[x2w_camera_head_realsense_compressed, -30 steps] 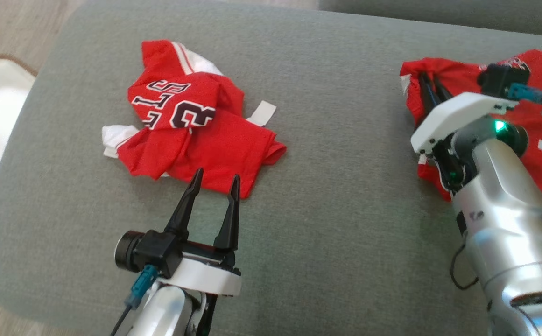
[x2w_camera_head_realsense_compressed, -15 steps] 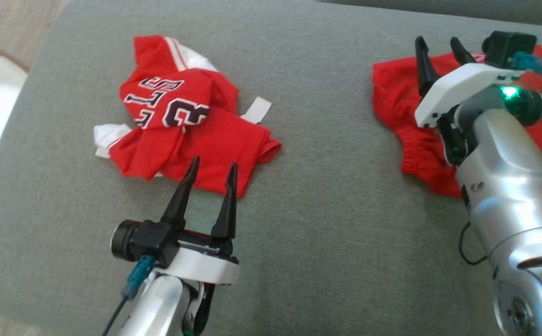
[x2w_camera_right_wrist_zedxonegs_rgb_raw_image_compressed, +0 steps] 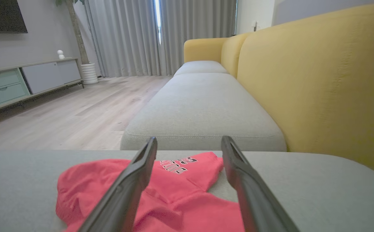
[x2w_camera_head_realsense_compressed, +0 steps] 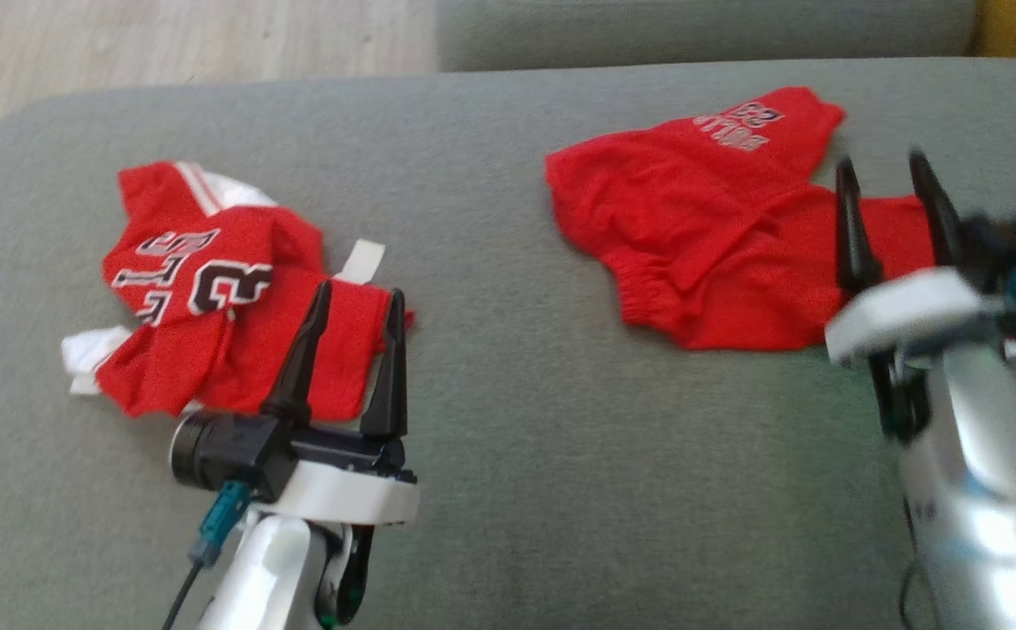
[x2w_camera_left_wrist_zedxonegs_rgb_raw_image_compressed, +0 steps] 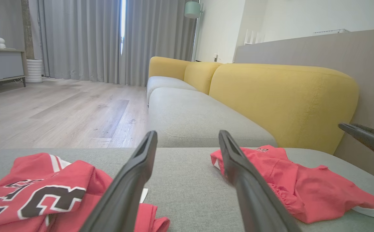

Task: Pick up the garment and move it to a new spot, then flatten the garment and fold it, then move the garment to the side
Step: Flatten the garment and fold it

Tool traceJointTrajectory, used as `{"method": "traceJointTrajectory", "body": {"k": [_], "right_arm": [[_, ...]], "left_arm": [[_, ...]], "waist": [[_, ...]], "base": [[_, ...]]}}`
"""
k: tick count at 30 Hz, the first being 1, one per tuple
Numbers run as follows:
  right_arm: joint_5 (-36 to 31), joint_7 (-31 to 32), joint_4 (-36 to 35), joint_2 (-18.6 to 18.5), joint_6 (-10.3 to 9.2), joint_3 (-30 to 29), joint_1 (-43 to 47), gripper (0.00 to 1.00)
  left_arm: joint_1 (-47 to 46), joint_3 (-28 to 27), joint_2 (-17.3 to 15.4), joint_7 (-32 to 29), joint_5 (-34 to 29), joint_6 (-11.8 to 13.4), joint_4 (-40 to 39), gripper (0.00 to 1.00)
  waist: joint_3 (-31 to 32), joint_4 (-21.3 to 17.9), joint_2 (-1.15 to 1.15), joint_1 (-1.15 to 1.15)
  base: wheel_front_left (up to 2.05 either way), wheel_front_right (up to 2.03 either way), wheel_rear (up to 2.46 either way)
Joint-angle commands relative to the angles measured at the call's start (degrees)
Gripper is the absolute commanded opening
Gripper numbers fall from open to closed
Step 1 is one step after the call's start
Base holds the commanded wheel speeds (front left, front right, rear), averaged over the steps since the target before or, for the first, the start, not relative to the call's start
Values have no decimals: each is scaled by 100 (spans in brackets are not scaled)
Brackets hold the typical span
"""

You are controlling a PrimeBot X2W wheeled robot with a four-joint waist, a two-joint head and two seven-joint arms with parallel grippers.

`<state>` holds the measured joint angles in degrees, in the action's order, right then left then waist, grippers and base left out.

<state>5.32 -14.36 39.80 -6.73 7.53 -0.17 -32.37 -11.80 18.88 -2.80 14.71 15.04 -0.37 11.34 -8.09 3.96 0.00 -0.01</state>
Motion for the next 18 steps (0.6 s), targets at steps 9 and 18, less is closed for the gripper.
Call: {"method": "traceJointTrajectory", "body": {"k": [9,18], "right_arm": [[-444,-62,-1747,353,-4,-473,2026,100],[-127,-63,-2116,383,-4,-339,2212,100]], "left_arm": [[92,-312,-8,29,48,-70,-160,100],[31,-313,-8,29,-179,-219,14,100]], "waist": [[382,-647,0,1],[211,-876,0,1]], "base": [[0,0,0],[0,0,0]]}}
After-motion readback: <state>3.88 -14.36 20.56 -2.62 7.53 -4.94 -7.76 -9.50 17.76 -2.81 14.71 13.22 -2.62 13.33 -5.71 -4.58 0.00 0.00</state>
